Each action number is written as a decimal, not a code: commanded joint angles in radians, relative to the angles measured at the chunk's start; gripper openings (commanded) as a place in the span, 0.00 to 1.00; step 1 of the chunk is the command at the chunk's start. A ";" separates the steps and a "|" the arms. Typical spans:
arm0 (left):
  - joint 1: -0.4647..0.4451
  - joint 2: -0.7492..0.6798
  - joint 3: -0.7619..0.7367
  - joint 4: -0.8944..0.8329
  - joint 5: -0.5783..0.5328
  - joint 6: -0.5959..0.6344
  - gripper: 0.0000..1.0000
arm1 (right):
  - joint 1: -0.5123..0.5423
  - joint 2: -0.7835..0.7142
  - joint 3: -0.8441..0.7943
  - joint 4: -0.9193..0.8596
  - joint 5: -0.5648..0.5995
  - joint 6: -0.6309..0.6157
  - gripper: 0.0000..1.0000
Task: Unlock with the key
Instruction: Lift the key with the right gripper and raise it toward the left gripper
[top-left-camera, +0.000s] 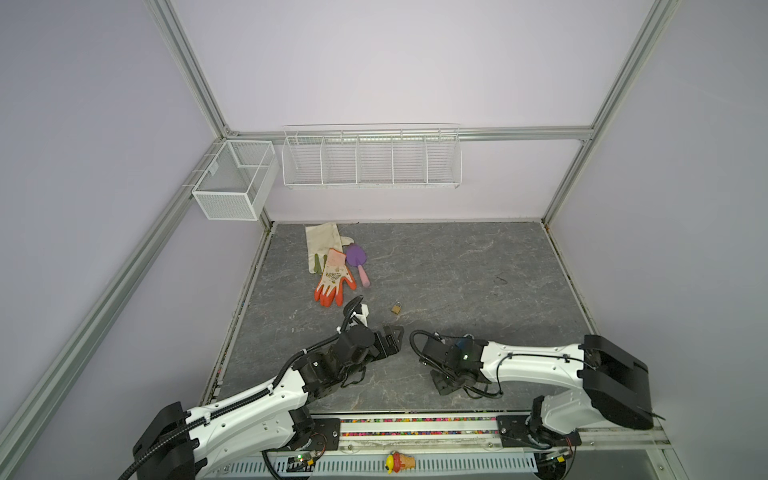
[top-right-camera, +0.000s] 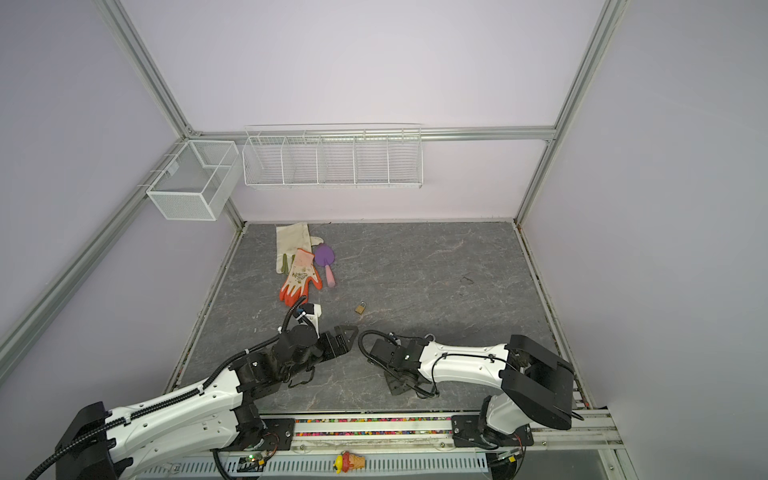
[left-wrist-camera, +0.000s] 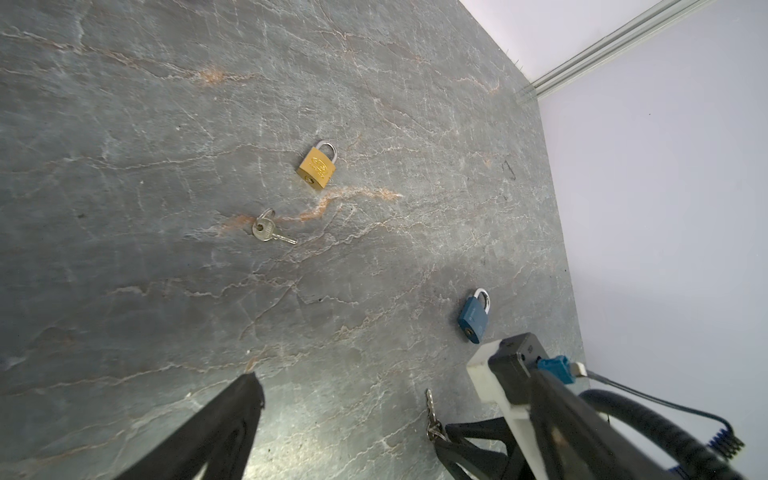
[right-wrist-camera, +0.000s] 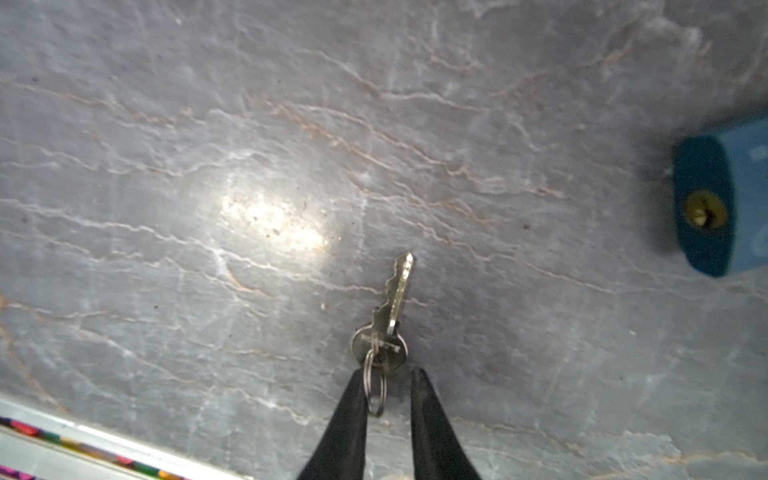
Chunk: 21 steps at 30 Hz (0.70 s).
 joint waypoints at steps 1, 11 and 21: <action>-0.005 0.007 0.020 0.013 0.001 -0.011 0.99 | 0.007 0.018 0.013 0.005 0.018 -0.013 0.21; -0.005 0.003 0.017 0.023 0.006 -0.019 0.99 | 0.008 0.015 -0.010 0.025 0.046 -0.026 0.16; -0.005 -0.023 0.011 0.016 0.000 -0.038 0.99 | 0.007 -0.013 -0.024 0.059 0.108 -0.076 0.06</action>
